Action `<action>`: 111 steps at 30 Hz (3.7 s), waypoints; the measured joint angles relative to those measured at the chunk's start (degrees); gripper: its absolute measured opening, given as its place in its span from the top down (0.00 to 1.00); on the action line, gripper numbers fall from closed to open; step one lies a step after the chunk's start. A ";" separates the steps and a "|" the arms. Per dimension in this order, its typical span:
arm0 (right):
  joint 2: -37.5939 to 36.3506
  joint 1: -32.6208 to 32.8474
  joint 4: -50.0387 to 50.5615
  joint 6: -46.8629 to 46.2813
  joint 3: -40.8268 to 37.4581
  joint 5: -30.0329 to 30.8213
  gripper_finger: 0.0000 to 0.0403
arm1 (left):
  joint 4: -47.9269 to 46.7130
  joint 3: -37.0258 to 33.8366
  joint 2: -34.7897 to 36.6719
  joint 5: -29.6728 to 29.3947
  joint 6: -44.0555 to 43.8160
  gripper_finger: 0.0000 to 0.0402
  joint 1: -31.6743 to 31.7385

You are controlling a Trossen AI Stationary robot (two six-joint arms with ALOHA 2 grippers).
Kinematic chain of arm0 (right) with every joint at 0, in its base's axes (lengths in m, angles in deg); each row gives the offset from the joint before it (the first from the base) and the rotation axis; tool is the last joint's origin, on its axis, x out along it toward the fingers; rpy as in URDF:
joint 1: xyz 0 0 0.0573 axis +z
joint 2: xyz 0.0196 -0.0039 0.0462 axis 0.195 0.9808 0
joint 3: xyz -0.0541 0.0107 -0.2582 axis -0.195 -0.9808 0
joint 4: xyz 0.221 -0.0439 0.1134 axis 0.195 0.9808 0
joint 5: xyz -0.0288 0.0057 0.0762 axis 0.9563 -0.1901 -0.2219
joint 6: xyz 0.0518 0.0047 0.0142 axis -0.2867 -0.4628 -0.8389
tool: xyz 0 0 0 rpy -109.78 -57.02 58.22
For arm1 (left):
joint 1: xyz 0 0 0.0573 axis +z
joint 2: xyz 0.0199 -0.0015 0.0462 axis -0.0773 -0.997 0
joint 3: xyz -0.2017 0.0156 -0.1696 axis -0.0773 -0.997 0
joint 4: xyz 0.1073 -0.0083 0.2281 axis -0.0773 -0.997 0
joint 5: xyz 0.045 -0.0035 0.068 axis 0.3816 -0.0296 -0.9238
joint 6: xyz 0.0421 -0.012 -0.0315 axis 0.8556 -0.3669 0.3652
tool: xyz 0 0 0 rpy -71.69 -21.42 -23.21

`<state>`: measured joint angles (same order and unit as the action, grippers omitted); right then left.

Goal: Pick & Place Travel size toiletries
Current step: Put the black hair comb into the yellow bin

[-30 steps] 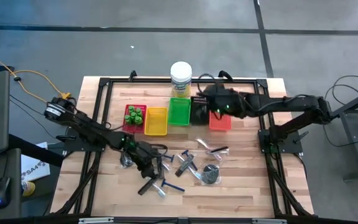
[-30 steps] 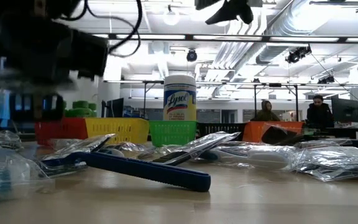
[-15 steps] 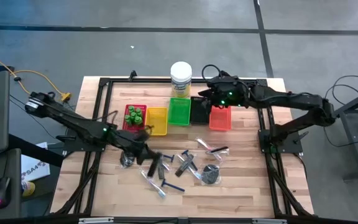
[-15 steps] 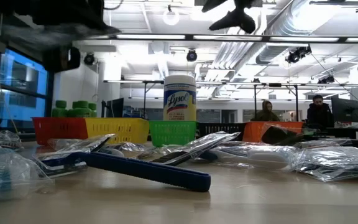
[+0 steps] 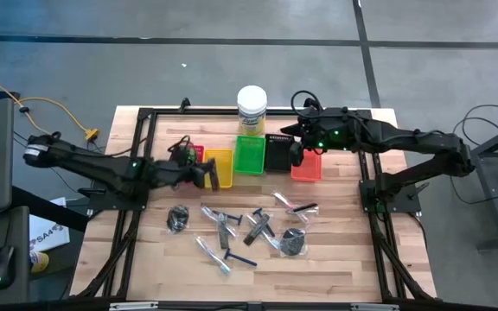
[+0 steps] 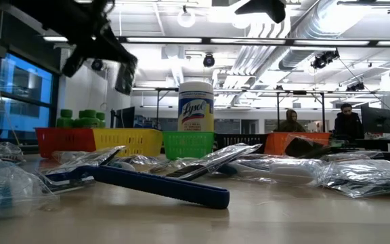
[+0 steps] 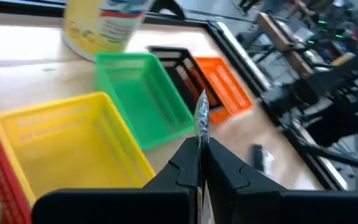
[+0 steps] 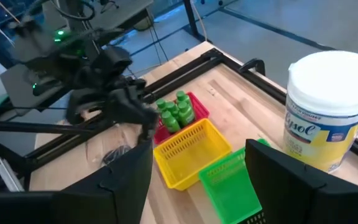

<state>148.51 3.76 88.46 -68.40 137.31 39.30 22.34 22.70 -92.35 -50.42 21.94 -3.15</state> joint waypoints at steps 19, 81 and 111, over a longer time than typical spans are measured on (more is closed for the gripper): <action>0.00 -0.01 2.16 3.42 -0.01 0.19 0.39 | 0.02 -0.02 -9.33 16.05 3.20 0.91 18.26; 0.04 0.00 5.87 2.31 -0.04 -3.25 0.39 | -17.16 16.76 -34.90 15.19 -40.51 0.43 -22.21; 0.04 0.00 5.22 1.89 -0.04 -4.16 0.39 | 19.37 1.95 -41.33 17.53 -39.74 0.43 -22.77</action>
<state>148.56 3.76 93.68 -66.52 137.26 35.14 41.70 24.65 -133.68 -32.89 -17.80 -25.91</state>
